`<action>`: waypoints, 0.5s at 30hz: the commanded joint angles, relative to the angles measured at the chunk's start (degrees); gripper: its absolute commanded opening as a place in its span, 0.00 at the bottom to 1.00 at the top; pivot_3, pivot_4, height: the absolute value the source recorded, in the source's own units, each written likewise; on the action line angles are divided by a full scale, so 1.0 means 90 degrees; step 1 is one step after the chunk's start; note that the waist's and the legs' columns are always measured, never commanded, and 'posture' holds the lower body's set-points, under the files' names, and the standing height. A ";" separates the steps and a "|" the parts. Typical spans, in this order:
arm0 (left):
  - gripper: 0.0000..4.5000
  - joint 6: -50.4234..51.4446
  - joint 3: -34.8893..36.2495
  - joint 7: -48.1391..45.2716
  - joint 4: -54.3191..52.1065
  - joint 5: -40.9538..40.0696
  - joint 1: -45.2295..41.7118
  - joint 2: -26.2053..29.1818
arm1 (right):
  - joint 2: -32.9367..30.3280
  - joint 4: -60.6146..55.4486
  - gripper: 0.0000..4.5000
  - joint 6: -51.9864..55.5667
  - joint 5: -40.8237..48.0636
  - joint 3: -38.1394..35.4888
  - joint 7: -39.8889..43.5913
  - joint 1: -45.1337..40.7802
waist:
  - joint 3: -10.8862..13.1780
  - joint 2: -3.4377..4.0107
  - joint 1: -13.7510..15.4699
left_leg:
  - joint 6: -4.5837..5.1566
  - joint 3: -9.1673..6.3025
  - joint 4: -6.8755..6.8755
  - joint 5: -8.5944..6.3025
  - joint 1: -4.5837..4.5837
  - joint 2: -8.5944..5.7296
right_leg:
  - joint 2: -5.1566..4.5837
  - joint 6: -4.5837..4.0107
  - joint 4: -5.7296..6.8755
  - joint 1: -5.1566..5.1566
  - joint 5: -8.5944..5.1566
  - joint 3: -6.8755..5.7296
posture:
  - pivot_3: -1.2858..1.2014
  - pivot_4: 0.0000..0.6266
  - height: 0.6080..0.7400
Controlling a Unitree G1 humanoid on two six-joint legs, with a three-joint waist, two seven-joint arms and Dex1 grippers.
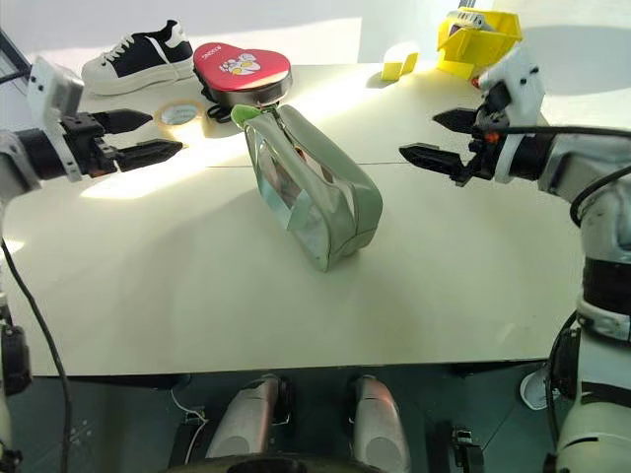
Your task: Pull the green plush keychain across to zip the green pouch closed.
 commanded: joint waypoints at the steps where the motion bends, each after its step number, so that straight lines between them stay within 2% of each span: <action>1: 0.99 -0.0378 -0.0133 -0.0568 0.0315 0.0191 -0.0317 0.0337 | 0.0021 -0.0052 1.00 0.0112 0.0099 0.0030 -0.0071 -0.0316 | 0.0000 0.0000 -0.0002 | 0.0000 0.0002 0.0001 0.0000 0.0000 0.0000 | -0.0001 0.0001 0.0001 0.0000 0.0000 0.0000 | 0.52 0.24 1.00; 10: 0.99 -0.0587 -0.0097 -0.0542 0.0392 0.0255 -0.0521 0.0160 | -0.0004 -0.0293 1.00 0.0173 0.0111 0.0217 -0.0080 -0.0471 | 0.0002 -0.0004 0.0003 | 0.0000 0.0011 0.0013 0.0000 -0.0003 -0.0005 | -0.0010 0.0001 0.0001 0.0000 0.0000 0.0007 | 0.52 0.24 1.00; 15: 0.99 -0.0407 -0.0169 -0.0662 0.0029 0.0122 -0.0675 0.0095 | 0.0608 -0.0111 1.00 0.0263 -0.0048 0.0710 -0.0463 -0.1358 | 0.0002 -0.0004 -0.0071 | -0.0002 0.0014 0.0012 0.0003 0.0000 0.0000 | -0.0004 0.0004 0.0019 -0.0007 0.0003 0.0010 | 0.52 0.24 1.00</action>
